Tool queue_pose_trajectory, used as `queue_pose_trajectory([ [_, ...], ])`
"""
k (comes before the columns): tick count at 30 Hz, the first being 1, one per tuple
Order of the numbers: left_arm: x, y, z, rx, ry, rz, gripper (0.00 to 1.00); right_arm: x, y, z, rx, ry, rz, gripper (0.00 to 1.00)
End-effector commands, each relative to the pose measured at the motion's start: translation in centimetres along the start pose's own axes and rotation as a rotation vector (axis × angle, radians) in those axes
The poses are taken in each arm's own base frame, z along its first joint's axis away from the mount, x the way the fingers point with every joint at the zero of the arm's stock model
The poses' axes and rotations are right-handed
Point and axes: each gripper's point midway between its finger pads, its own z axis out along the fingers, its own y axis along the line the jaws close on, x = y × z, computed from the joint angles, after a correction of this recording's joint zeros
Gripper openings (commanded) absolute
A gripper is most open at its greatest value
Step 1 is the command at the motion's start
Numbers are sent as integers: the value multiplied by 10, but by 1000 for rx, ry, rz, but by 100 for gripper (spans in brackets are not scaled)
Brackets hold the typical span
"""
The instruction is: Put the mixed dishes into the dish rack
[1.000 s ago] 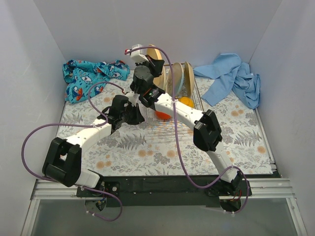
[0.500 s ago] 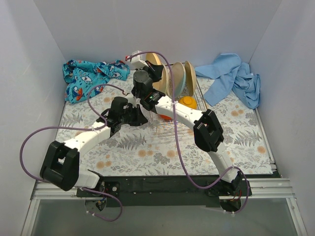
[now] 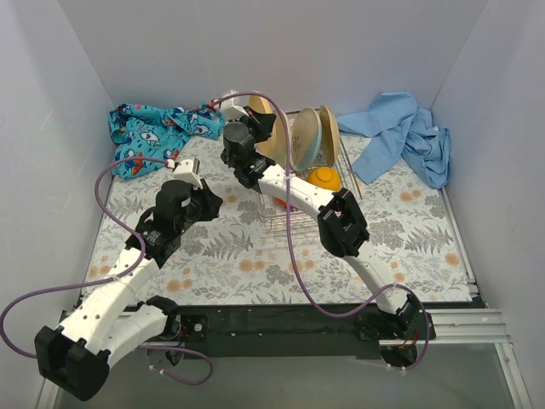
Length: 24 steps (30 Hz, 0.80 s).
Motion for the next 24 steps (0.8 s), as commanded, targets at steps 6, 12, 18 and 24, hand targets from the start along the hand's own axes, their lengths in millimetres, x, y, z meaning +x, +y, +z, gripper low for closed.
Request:
queue_pose_trajectory([
  [6,16,28,-2,-133,29,-8,0,-6,-20,13,83,25,84,1],
  [12,21,30,-1,-131,35,-6,0,-9,-30,16,102,29,106,1],
  [18,25,31,0,-128,38,-15,0,2,-24,14,92,37,65,1],
  [24,29,34,-1,-136,41,-11,0,3,-14,12,79,29,49,1],
])
